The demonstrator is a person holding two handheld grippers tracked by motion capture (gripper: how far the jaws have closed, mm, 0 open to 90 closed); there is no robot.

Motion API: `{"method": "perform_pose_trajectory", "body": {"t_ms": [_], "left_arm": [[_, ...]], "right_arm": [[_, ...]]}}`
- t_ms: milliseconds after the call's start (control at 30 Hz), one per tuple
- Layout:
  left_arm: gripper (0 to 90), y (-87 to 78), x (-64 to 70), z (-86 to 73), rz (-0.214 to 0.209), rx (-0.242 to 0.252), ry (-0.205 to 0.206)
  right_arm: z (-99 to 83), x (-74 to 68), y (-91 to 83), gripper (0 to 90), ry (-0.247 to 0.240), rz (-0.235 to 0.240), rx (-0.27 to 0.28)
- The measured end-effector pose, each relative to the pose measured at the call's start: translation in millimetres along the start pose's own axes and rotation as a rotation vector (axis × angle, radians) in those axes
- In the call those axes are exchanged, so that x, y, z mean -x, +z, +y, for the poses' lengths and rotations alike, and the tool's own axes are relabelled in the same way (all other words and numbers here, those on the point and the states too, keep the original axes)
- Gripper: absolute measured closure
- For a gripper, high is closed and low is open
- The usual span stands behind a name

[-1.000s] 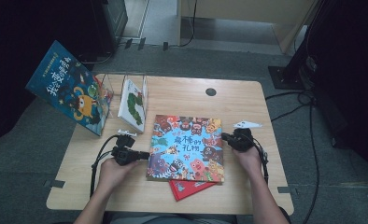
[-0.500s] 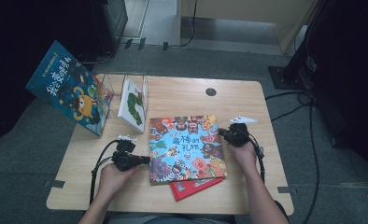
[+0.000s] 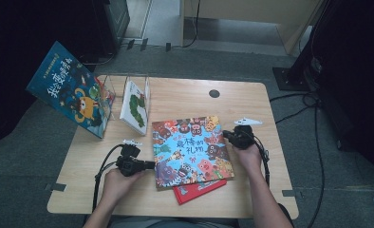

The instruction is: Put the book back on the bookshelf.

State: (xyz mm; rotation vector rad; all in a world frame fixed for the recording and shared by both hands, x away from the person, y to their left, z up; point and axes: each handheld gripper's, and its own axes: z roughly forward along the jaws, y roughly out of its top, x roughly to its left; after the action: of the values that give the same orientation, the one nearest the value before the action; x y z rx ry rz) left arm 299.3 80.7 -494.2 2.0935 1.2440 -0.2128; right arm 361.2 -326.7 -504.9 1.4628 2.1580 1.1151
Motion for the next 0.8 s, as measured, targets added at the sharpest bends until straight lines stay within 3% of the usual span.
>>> {"method": "perform_pose_trajectory", "body": {"t_ms": [167, 367, 500, 800], "left_arm": [[90.0, 4.2, 3.0, 0.6, -0.028, -0.006, 0.0], [90.0, 5.5, 6.3, -0.1, -0.022, -0.003, 0.005], [90.0, 5.7, 7.1, -1.8, -0.021, 0.006, -0.002], [90.0, 12.1, 15.5, -5.4, -0.067, -0.003, -0.003]], "right_arm": [[-4.0, 1.1, -5.8, 90.0, 0.02, -0.005, -0.006], [-5.1, 1.9, -5.4, 90.0, -0.001, -0.021, -0.01], [-3.5, 3.4, -0.5, 90.0, 0.01, -0.029, -0.011], [2.2, 5.9, 2.6, 90.0, 0.012, -0.051, 0.021]]}}
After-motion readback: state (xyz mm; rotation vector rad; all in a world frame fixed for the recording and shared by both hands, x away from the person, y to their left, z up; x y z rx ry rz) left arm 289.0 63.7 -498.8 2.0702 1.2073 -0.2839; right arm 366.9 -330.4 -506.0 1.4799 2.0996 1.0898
